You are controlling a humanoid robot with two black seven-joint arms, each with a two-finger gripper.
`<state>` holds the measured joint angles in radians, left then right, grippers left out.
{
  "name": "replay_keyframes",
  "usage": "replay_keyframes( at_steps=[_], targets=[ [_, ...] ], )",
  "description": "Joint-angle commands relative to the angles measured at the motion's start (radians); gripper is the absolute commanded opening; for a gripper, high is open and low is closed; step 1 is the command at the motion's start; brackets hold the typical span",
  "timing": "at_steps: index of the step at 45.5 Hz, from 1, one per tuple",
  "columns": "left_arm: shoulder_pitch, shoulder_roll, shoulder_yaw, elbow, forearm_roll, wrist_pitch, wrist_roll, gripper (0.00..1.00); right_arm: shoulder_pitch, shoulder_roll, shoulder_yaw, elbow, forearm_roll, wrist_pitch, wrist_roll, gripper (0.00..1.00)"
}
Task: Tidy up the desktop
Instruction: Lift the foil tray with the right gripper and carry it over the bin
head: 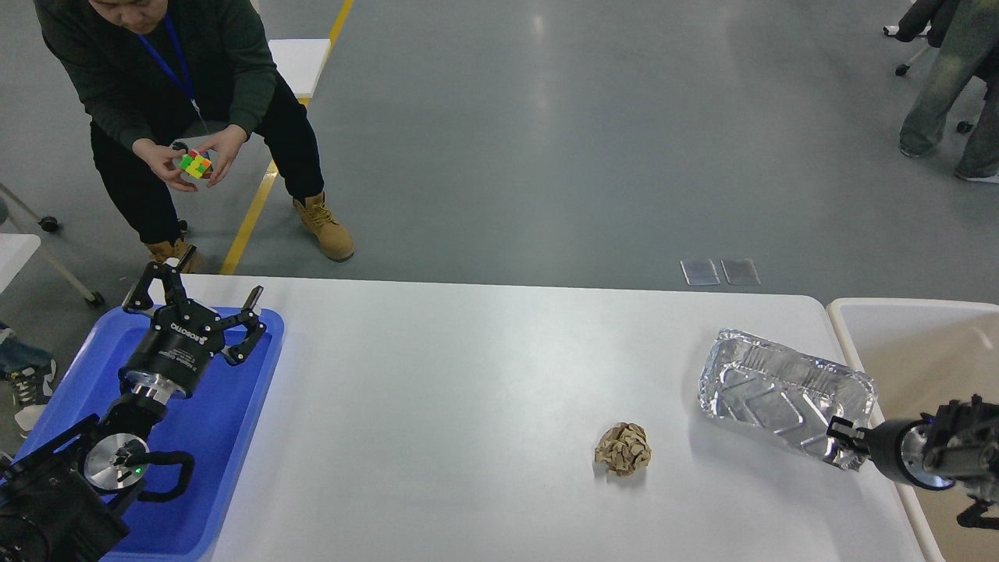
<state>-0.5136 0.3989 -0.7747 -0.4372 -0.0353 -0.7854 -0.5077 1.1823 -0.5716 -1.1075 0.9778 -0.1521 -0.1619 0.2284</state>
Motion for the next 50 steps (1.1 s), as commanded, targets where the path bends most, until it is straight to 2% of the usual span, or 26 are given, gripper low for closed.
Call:
replay_keyframes(
  at_steps=[1,18,31,50],
  targets=[
    [0.000,0.000,0.000,0.000,0.000,0.000,0.000,0.99,0.192,-0.105,-0.060,0.056,-0.044,0.143,0.023,0.00],
    [0.000,0.000,0.000,0.000,0.000,0.000,0.000,0.99,0.572,-0.223,-0.150,0.189,-0.214,0.363,0.023,0.00],
    [0.001,0.000,0.000,0.000,0.000,0.000,0.000,0.99,0.766,-0.267,-0.181,0.193,-0.250,0.565,0.020,0.00],
    [0.001,0.000,0.000,0.000,0.000,0.000,0.000,0.99,1.013,-0.333,-0.178,0.202,-0.366,0.782,0.019,0.00]
  ],
)
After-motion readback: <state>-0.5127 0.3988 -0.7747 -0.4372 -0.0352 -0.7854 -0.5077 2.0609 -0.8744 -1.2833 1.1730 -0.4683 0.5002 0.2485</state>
